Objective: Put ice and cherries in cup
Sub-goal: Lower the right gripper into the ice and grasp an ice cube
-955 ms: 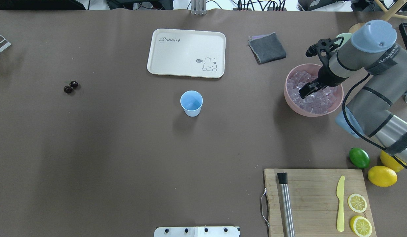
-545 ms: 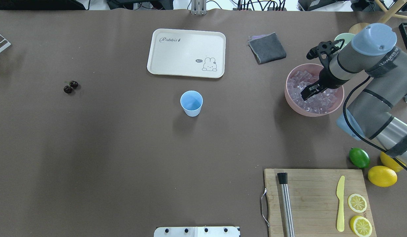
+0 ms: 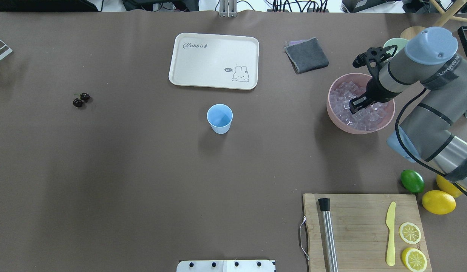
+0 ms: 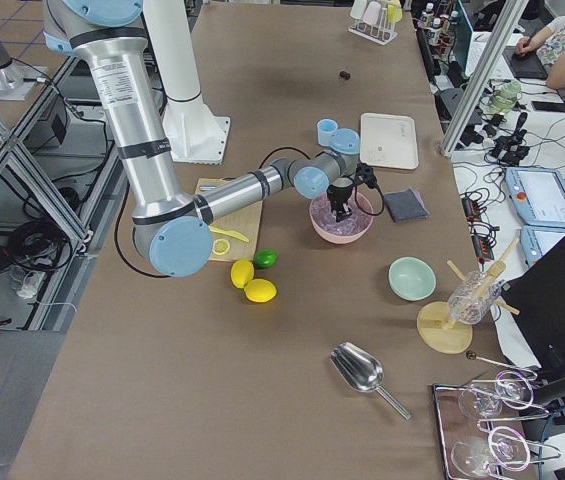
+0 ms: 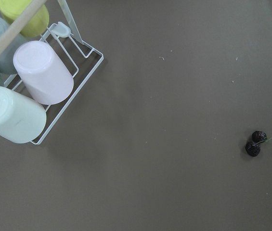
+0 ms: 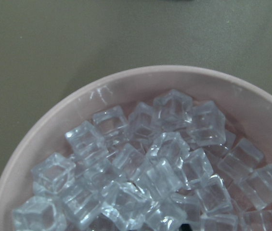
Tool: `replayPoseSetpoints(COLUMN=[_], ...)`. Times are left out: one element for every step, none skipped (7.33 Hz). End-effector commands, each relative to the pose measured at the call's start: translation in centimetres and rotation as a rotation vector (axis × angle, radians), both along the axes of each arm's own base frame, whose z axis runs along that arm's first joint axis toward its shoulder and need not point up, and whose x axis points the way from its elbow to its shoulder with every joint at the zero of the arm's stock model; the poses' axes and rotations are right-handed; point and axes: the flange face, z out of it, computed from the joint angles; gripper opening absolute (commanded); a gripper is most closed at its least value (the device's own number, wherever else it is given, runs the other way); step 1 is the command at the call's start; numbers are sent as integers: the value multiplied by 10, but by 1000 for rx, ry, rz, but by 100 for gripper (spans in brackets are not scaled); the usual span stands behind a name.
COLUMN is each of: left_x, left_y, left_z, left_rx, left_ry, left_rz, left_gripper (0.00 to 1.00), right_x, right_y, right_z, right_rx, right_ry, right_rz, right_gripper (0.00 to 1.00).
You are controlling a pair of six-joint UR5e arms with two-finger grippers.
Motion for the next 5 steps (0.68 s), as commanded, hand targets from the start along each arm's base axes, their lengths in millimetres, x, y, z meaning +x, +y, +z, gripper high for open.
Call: replayPoseSetpoints(left_x=[0,0,0,0,1], left_y=[1,1,0,-1,-1], left_z=[1,1,0,0,-1], left_rx=[-2,-1,4,14,15], left_ry=[0,0,0,-2,-1], left_rz=[0,0,0,-1,0], left_gripper=[98,98,98,98,98], right_x=[1,2,12,19,31], right_y=[2,2,0,-2,-7], right_z=[-5,-10,-27,-33,-36], right_rx=[-1,5,19,18,3], right_ry=[-8,-18,-35,-51,-77], right_rz=[6,5,18,21,24], right_gripper=[0,0,0,0,0])
